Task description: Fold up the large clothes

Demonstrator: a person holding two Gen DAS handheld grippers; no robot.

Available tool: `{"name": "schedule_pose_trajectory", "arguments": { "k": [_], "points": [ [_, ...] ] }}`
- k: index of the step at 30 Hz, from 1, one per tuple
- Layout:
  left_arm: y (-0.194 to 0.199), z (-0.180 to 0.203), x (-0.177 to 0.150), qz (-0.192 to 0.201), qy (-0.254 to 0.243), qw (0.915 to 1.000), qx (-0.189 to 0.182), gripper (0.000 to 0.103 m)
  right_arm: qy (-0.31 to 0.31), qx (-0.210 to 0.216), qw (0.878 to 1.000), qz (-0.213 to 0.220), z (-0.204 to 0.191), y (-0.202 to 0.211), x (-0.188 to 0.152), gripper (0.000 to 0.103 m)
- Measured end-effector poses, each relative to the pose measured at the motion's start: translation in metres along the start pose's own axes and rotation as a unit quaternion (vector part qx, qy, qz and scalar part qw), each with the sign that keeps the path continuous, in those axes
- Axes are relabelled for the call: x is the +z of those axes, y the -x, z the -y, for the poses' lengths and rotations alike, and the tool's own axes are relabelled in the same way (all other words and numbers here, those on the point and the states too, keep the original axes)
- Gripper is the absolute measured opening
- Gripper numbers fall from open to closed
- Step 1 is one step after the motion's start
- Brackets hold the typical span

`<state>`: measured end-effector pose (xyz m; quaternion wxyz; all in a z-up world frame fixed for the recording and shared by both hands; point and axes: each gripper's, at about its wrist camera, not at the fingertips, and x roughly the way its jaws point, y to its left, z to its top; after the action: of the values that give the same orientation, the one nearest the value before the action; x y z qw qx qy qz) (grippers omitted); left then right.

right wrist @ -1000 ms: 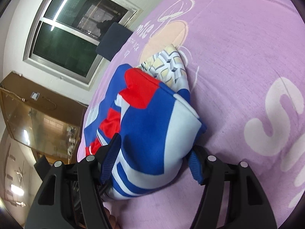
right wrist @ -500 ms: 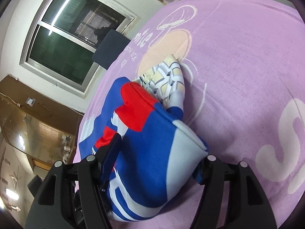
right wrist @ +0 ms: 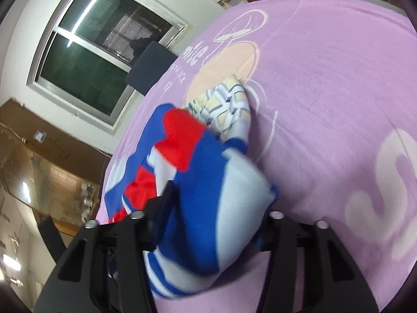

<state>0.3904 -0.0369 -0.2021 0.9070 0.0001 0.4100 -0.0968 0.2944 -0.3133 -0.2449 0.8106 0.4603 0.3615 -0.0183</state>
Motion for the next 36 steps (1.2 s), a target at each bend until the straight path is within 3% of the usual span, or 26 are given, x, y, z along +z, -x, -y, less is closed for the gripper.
{"name": "schedule_pose_trajectory", "arguments": {
  "k": [12,14,16,19,25,29,33,36],
  "points": [
    [-0.006,-0.001,0.002,-0.01,-0.011,0.9999,-0.003,0.1,0.031,-0.011,0.999,0.013,-0.005,-0.001,-0.004,0.037],
    [-0.005,-0.004,0.004,-0.016,-0.008,0.9998,-0.011,0.1,0.041,-0.026,0.999,0.017,-0.009,0.0,-0.005,0.034],
    [-0.001,-0.012,0.006,-0.02,0.005,0.9994,-0.027,0.1,0.09,-0.061,0.994,0.034,-0.026,0.002,-0.009,0.028],
    [0.009,-0.031,0.013,-0.02,0.026,0.9983,-0.049,0.099,0.177,-0.11,0.975,0.076,-0.06,0.009,-0.02,0.025],
    [0.032,-0.071,0.028,0.009,0.063,0.9967,-0.051,0.099,0.261,-0.129,0.95,0.11,-0.111,0.014,-0.037,0.023],
    [0.041,-0.1,0.039,0.01,0.112,0.9878,-0.108,0.099,0.335,-0.131,0.924,0.132,-0.152,0.02,-0.061,0.023],
    [0.051,-0.123,0.044,0.015,0.149,0.9733,-0.174,0.099,0.411,-0.129,0.89,0.152,-0.192,0.02,-0.092,0.023],
    [0.062,-0.132,0.045,0.022,0.164,0.9586,-0.232,0.099,0.49,-0.134,0.846,0.162,-0.221,0.014,-0.13,0.023]
  ]
}}
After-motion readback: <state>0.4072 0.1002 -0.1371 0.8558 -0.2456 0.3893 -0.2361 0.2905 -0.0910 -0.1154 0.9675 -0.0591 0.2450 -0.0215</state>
